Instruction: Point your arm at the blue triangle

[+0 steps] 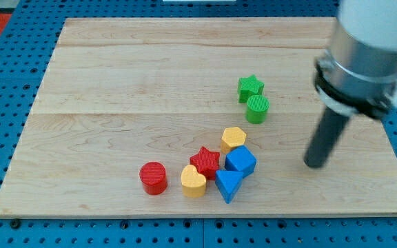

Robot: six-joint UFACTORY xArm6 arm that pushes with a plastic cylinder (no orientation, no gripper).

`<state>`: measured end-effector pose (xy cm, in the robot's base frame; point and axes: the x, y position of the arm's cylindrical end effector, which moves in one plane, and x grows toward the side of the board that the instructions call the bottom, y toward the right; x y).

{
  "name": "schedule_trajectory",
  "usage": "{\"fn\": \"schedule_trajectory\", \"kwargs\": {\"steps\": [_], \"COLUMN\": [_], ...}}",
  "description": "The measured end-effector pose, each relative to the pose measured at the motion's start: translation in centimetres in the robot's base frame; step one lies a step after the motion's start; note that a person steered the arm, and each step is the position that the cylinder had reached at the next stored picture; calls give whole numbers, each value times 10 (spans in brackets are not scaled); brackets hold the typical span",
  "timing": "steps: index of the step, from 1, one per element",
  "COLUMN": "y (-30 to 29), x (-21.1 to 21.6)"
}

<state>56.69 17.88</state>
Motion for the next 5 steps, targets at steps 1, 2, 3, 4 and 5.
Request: {"fn": "schedule_trajectory", "kwargs": {"steps": [1,2,3,4,5], "y": [10,-26,-85,-140,-170], "x": [51,51,51,51,50]}}
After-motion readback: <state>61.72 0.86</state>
